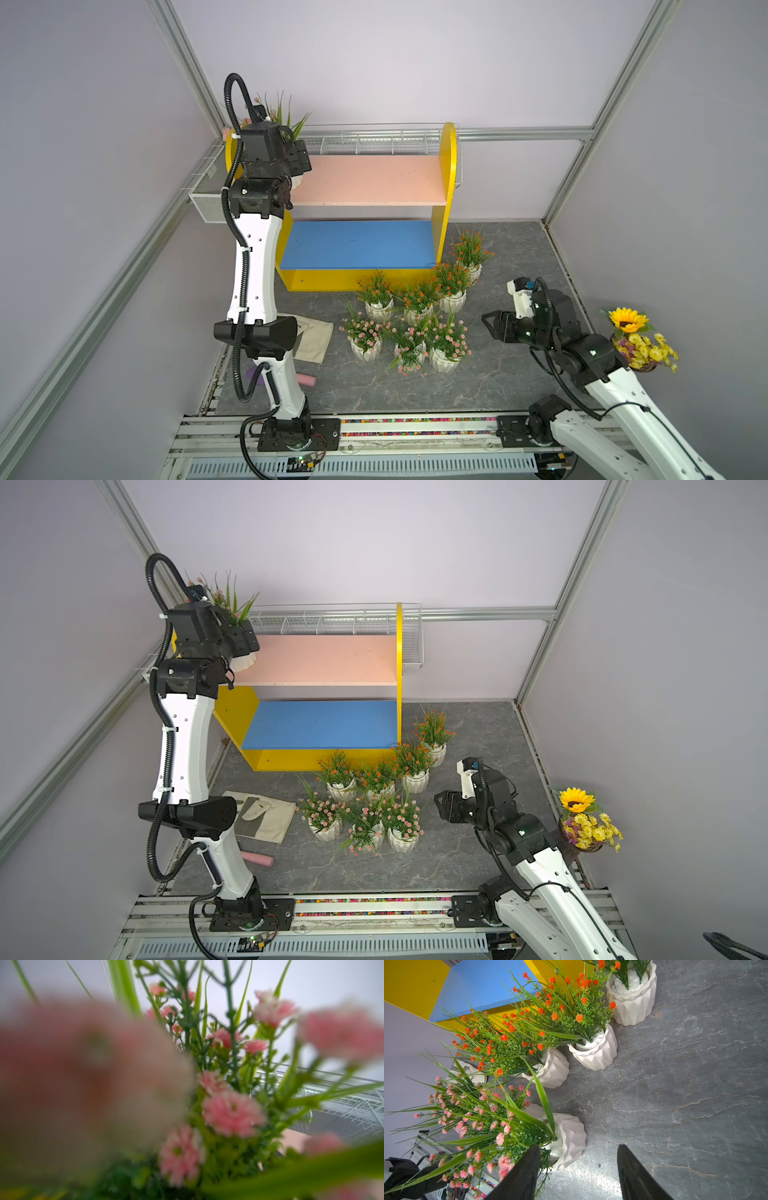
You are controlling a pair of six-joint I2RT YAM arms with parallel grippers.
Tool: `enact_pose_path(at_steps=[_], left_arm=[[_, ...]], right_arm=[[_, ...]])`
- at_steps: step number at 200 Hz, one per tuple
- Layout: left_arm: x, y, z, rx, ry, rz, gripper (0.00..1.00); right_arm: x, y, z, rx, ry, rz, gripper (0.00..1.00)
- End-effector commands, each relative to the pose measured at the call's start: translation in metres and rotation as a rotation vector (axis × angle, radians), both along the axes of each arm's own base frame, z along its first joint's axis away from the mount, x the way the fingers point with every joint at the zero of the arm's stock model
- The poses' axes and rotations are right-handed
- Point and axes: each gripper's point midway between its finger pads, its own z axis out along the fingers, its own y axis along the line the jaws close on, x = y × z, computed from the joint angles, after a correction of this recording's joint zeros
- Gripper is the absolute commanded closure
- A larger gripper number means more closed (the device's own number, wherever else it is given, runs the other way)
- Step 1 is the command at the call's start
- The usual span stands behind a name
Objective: Place the baby's breath potted plants on the rack by color
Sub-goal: Place the baby's breath potted plant on the rack.
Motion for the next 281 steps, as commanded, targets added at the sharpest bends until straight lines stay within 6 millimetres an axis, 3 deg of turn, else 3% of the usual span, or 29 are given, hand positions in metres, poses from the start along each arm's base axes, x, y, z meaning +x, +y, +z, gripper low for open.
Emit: enact_pose_path(at_steps=[1, 32, 87, 126, 158, 217, 242, 271, 281], left_arm=[[-0.013, 0.004, 0.014, -0.006, -0.031, 0.011, 0.0], [-0.025, 0.006, 0.02, -0.004, -0.041, 0.011, 0.0], [-0.066, 0.006, 0.042, -0.008, -0.105, -0.023, 0.0], [-0.098, 0.011, 0.035, -0.034, -0.097, -0.015, 0.01], [-0.133, -0.001, 0.001, -0.072, -0.13, -0.085, 0.0], [-0.199, -0.016, -0.102, -0.226, -0.133, -0.185, 0.0], [-0.207, -0.034, -0.138, -0.264, -0.087, -0.252, 0.0], [-0.207, -0.076, -0.182, -0.281, 0.004, -0.444, 0.0], [-0.213, -0.088, -0.185, -0.31, -0.017, -0.514, 0.0]], right_arm=[[-0.001, -0.002, -0.002, 0.007, -0.008, -0.009, 0.37], [0.0, -0.002, -0.002, 0.007, -0.007, -0.012, 0.36], [0.003, -0.003, -0.002, 0.005, -0.014, -0.022, 0.36], [0.002, -0.003, -0.004, 0.011, -0.013, -0.026, 0.36], [-0.002, -0.008, -0.006, 0.0, -0.011, -0.035, 0.36], [-0.012, -0.019, -0.011, -0.051, 0.013, -0.047, 0.37], [-0.013, -0.017, -0.018, -0.053, 0.045, -0.034, 0.39], [-0.016, -0.01, -0.033, -0.016, 0.082, -0.021, 0.41], [-0.017, -0.006, -0.042, 0.005, 0.102, -0.015, 0.41]])
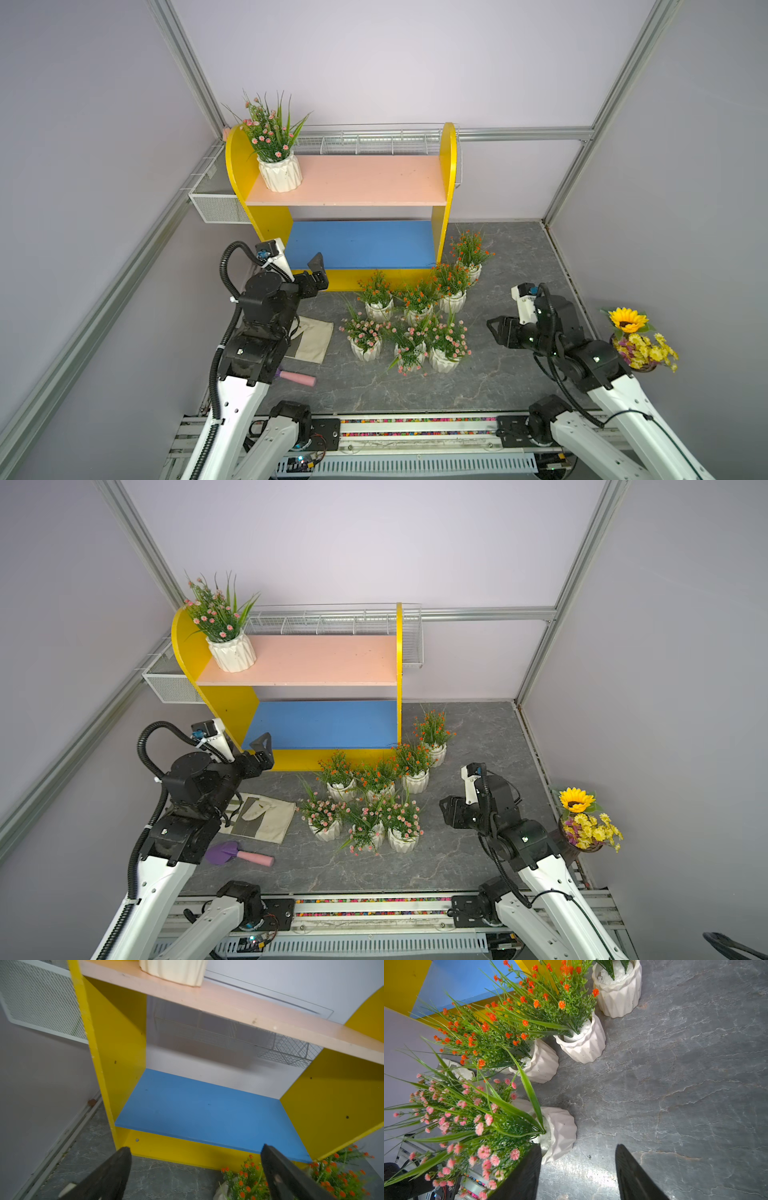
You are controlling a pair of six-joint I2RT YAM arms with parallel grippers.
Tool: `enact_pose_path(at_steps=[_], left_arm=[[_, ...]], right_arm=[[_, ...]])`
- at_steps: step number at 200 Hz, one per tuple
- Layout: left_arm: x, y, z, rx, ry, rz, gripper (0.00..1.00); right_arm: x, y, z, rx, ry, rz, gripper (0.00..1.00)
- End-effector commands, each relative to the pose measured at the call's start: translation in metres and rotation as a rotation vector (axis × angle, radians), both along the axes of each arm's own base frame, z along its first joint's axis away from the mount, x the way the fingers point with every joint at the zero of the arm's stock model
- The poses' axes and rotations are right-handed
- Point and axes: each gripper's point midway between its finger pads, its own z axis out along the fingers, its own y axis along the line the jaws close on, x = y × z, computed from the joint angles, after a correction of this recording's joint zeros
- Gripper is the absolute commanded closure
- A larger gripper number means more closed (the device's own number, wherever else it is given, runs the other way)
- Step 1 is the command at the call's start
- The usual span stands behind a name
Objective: Place the baby's breath potted plants on the rack by color
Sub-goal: Place the baby's breath potted plant on the rack, then pick up the baby's breath potted plant from the center of the board.
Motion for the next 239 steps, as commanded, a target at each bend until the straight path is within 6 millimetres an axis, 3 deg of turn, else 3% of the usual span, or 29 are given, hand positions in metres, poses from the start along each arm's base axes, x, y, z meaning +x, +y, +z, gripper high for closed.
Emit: enact_pose_path(at_steps=[1, 39, 76, 165, 239], left_arm=[[-0.006, -0.035, -0.014, -0.083, -0.02, -0.181, 0.0], [-0.022, -0.066, -0.046, -0.133, -0.059, -0.331, 0.0], [-0.043, -0.085, -0.056, -0.121, -0.083, -0.419, 0.0], [-0.072, -0.151, -0.073, 0.035, -0.052, -0.685, 0.0], [-0.063, -0.164, -0.09, 0.078, 0.015, -0.688, 0.0]], right_arm=[[-0.006, 0.006, -0.023, 0.039, 0.066, 0.009, 0.41], [-0.01, 0.02, -0.054, 0.074, 0.145, 0.032, 0.47], [-0.012, 0.029, -0.072, 0.036, 0.174, 0.046, 0.49], [-0.008, 0.046, -0.074, 0.018, 0.165, 0.085, 0.6], [-0.013, 0.059, -0.073, 0.025, 0.16, 0.129, 0.62]])
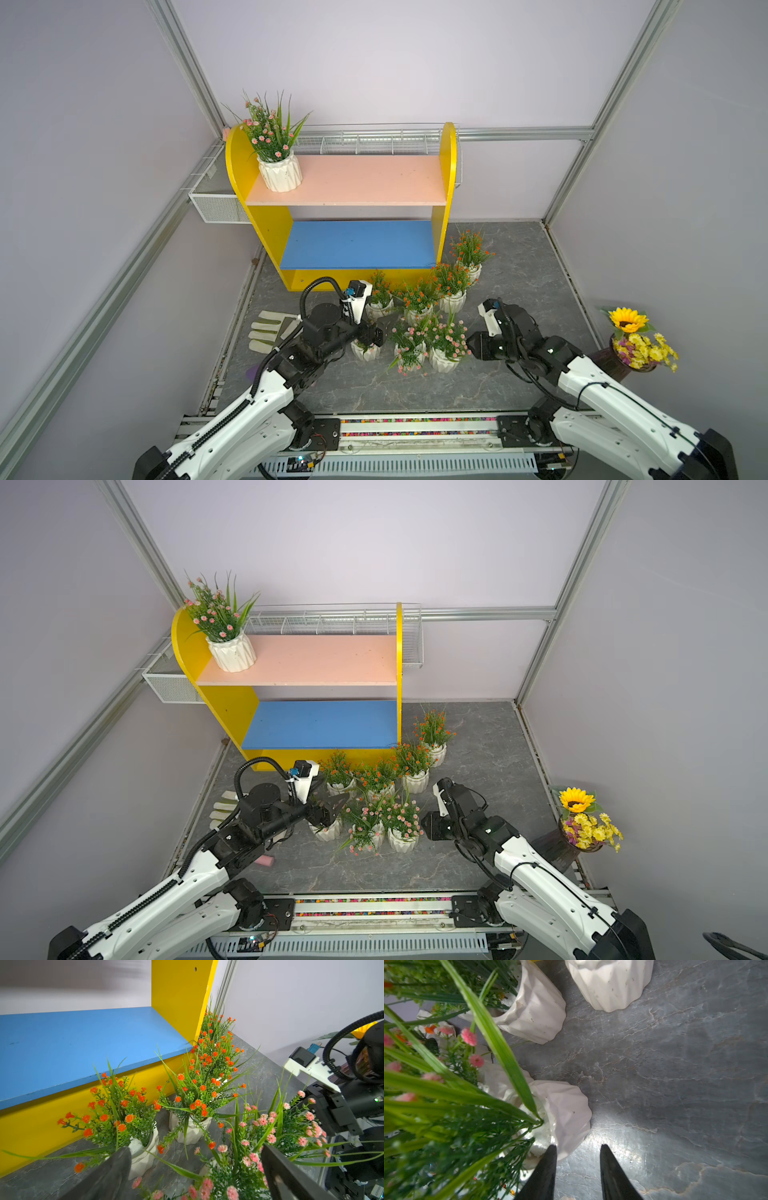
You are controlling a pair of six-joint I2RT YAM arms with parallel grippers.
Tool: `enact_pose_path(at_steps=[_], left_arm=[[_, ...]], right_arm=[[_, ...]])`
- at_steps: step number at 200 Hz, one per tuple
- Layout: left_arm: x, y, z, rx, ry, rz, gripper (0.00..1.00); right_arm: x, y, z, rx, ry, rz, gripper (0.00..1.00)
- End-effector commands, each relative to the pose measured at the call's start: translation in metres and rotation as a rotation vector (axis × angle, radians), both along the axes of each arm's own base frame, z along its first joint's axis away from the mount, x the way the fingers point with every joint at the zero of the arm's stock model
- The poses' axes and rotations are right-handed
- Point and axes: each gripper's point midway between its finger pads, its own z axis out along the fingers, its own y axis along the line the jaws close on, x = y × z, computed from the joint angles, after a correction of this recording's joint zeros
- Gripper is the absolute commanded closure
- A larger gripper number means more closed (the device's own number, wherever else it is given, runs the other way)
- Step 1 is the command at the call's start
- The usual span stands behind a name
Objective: Place the baby's breath potted plants on the rack by color
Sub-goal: Pick up the baby's breath potted plant from the center of the board.
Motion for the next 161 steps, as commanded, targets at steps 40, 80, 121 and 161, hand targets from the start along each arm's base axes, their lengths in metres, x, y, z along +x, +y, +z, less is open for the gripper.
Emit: enact_pose_path(at_steps=[40, 80, 121, 161], left_arm=[[0.0, 0.002, 0.026, -0.021, -0.064, 0.008, 0.0], [-0.001, 0.007, 0.024, 0.013, -0.068, 0.022, 0.0], [0.003, 0.011, 0.021, 0.032, -0.065, 0.051, 0.0], [0.003, 0.011, 0.021, 0.03, -0.065, 0.052, 0.0]], right_arm=[[0.003, 0.01, -0.002, 0.012, -0.004, -0.001, 0.64], [0.005, 0.019, -0.005, 0.014, -0.002, 0.011, 0.66], [0.007, 0.022, -0.011, -0.012, 0.005, 0.018, 0.67], [0.007, 0.022, -0.014, -0.07, 0.01, 0.019, 0.69]])
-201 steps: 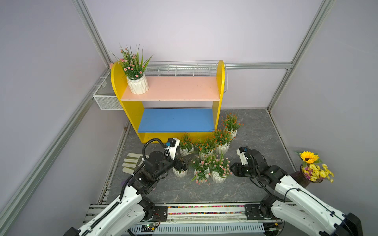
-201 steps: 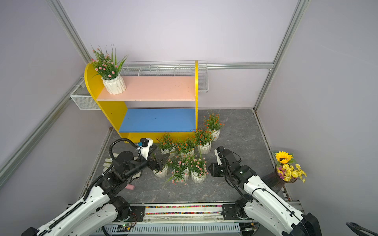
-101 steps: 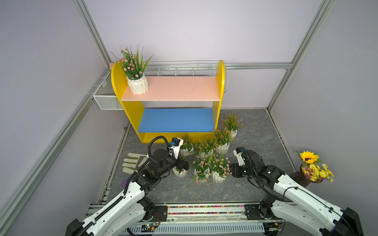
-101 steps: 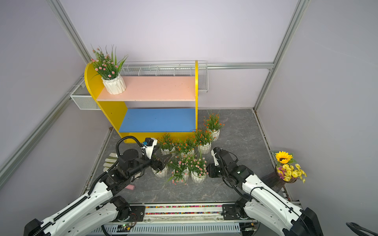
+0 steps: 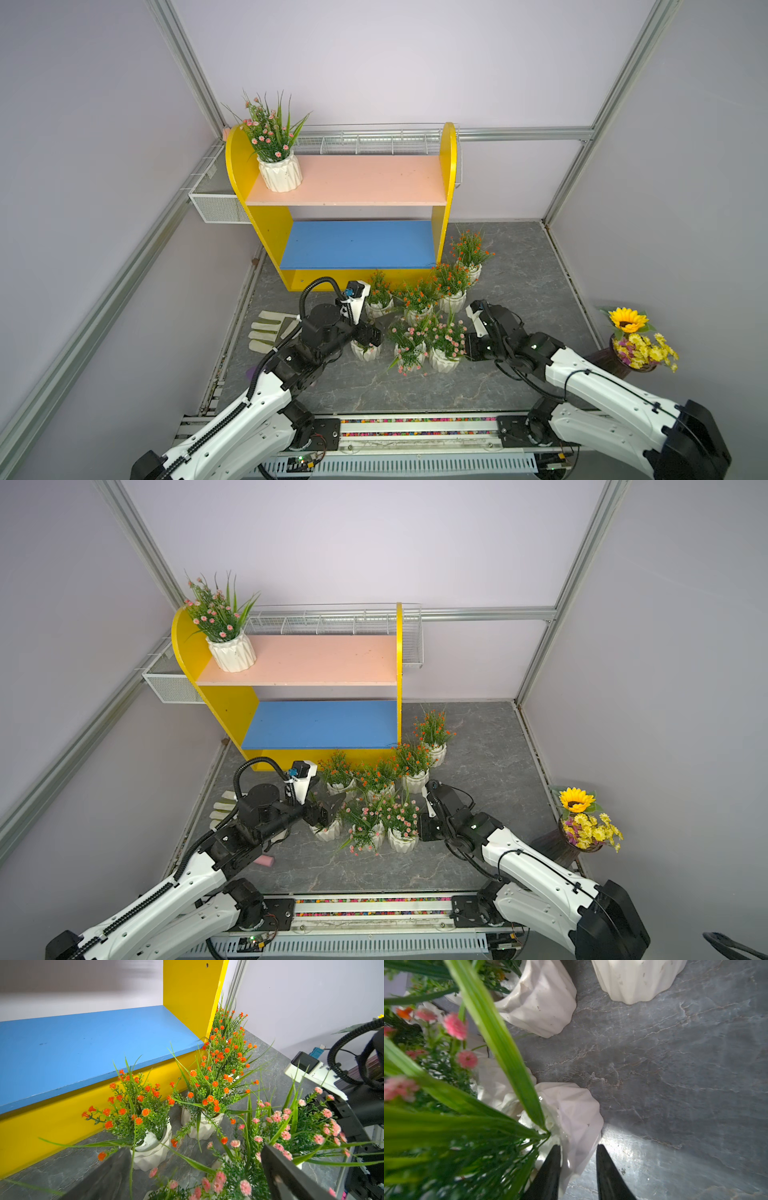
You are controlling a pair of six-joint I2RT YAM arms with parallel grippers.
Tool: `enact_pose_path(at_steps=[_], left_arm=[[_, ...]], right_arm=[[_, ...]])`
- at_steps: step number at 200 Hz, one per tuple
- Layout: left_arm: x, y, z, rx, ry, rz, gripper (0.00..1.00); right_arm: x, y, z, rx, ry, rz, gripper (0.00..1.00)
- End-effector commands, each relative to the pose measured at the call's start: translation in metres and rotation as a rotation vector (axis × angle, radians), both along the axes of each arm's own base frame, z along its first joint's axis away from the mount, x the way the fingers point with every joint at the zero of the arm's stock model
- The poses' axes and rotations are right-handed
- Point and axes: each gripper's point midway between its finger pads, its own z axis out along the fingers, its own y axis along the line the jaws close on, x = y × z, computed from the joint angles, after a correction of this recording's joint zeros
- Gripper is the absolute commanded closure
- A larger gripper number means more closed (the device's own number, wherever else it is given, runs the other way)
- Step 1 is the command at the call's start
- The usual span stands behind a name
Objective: Place the baby's breath potted plants on the rack by color
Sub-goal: Pick up the baby's breath potted plant from the center of the board.
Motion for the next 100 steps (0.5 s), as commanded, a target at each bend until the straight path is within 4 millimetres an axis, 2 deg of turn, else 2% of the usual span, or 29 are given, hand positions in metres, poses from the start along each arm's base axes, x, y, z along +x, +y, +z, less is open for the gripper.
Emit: enact_pose_path(at_steps=[1, 100], left_arm=[[0.0007, -0.0004, 0.0194, -0.018, -0.038, 0.001, 0.0], [0.0002, -0.0002, 0.0172, -0.016, -0.03, 0.001, 0.0]], right_arm=[[0.0057, 0.0003, 0.0046, -0.025, -0.013, -0.031, 0.69], [0.0097, 0.0049, -0.0002, -0.133, -0.006, -0.022, 0.74]])
